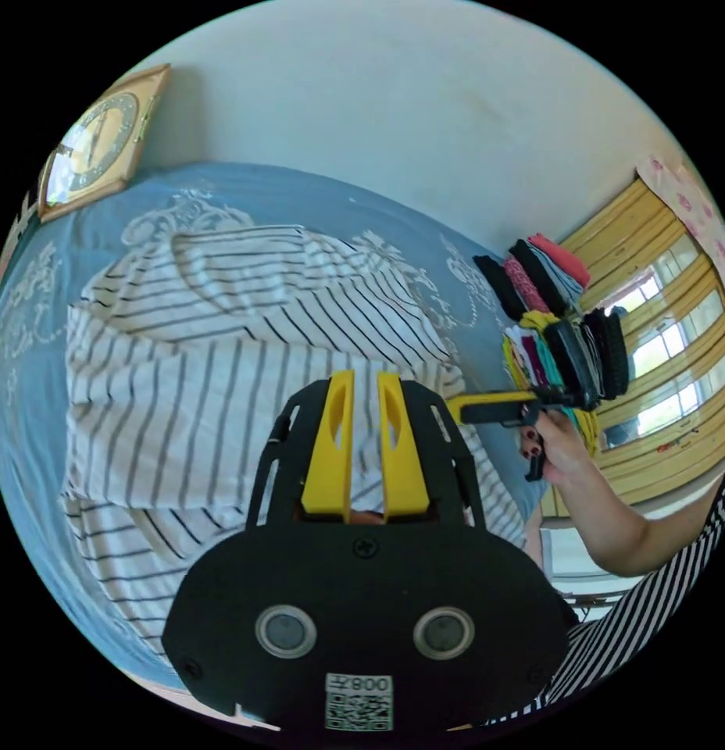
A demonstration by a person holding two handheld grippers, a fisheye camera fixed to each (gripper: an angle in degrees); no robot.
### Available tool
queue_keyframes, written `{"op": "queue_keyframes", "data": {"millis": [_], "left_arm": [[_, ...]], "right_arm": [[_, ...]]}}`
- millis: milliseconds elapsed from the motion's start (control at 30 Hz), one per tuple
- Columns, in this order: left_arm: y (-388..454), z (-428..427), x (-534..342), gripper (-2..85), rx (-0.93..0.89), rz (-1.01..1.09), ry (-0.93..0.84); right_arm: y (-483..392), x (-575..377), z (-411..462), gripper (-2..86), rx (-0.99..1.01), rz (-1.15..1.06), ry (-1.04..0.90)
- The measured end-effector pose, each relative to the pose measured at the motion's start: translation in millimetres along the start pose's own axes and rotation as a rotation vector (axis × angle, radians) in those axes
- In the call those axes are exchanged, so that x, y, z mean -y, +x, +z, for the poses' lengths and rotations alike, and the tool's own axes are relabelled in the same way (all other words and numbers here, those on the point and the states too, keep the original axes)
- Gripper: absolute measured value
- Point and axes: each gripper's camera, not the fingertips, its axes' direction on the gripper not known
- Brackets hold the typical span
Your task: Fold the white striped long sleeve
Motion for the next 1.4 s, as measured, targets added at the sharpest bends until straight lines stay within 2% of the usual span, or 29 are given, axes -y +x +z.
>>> {"op": "queue_keyframes", "data": {"millis": [200,367,433,567,700,767,1033,1133,1300,1400], "left_arm": [[-34.6,19.3,37.8,2.8,0.166,0.048,-0.158],[-54.3,-25.9,30.2,3.1,0.166,0.063,-0.049],[-78.2,-55.2,22.7,4.4,0.199,0.034,0.01],[-170.8,-111.5,12.3,7.2,0.269,-0.188,0.051],[-237.4,-129.7,12.2,7.8,0.263,-0.347,0.041],[-264.5,-127.1,16.3,5.6,0.265,-0.38,-0.025],[-294.9,-189.1,13.5,3.1,0.26,-0.309,0.107],[-302.1,-209.5,-4.4,5.2,0.17,-0.272,0.119],[-303.9,-227.3,-56.5,8.2,0.129,-0.225,0.03],[-307.8,-229.9,-84.9,8.3,0.176,-0.197,-0.047]], "right_arm": [[-20.1,15.3,-7.3,2.3,-0.065,-0.015,-0.006],[-22.9,21.0,-28.5,0.9,-0.145,0.007,0.013],[-22.2,21.8,-40.1,1.1,-0.095,0.016,0.045],[-44.8,35.4,-49.3,2.9,-0.056,-0.035,0.102],[-96.5,86.7,-33.5,5.7,-0.118,-0.173,0.053],[-112.3,108.3,-25.1,5.9,-0.14,-0.206,0.025],[-181.4,193.0,-21.0,5.8,-0.02,-0.348,0.049],[-234.2,255.5,2.3,6.3,0.001,-0.461,0.022],[-316.1,358.9,66.7,7.0,0.071,-0.572,-0.097],[-357.2,401.6,99.5,7.2,0.061,-0.611,-0.128]]}}
